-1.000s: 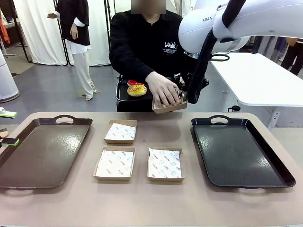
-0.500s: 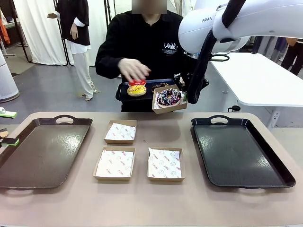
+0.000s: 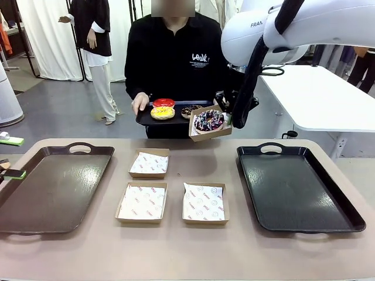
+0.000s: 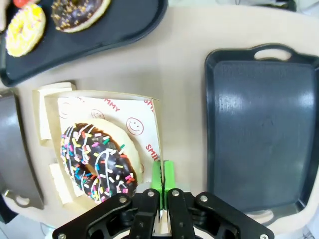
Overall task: Individually package the donuts and arrange them on the tray.
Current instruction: Place the picked Paper togo box on the Handle tray while simultaneously picking up another Paper togo box from the table with the other hand.
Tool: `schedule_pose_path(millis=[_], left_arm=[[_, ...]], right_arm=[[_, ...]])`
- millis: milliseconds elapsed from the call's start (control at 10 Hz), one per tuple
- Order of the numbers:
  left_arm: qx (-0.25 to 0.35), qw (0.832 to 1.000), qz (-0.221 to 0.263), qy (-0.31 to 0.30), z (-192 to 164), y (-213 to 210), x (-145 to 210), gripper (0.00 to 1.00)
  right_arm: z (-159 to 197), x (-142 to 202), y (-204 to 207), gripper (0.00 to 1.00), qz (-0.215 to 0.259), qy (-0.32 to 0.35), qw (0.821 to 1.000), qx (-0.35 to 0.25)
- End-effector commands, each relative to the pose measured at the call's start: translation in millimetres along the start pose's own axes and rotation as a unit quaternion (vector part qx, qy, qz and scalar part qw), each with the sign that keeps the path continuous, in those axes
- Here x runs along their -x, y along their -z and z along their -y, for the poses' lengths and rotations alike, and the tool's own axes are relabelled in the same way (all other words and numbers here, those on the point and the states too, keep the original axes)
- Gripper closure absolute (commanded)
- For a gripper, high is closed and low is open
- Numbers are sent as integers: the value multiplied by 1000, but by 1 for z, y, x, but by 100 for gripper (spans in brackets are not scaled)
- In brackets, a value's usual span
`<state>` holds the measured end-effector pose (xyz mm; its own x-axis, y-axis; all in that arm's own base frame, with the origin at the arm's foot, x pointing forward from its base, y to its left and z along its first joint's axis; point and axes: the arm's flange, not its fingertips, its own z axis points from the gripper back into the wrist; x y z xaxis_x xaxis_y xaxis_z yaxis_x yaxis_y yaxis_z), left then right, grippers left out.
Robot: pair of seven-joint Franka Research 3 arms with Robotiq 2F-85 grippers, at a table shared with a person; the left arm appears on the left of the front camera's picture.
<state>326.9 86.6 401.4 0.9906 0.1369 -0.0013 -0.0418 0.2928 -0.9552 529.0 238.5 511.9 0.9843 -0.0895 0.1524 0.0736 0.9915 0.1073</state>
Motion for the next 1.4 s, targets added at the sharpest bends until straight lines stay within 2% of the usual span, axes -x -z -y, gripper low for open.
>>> schedule_pose_path(millis=[0,200,300,600,900,1100,1300], left_arm=[[-94,995,-34,23,36,20,-18,0],[-180,981,-66,38,82,43,-43,0],[-228,969,-90,45,108,61,-55,0],[-330,937,-103,45,161,126,-91,0],[-436,896,-74,33,177,192,-132,0],[-488,871,-47,36,173,223,-159,0],[-518,854,-29,51,158,248,-176,0]], right_arm=[[48,9,-13,98,-7,-21,1000,2],[109,20,-29,98,2,-16,1000,1],[140,21,-28,98,1,-6,1000,7],[197,3,-6,98,-20,15,999,30],[217,-4,13,98,-39,-4,999,30],[221,-4,25,98,-37,-13,999,26],[220,-2,36,98,-25,-18,999,9]])
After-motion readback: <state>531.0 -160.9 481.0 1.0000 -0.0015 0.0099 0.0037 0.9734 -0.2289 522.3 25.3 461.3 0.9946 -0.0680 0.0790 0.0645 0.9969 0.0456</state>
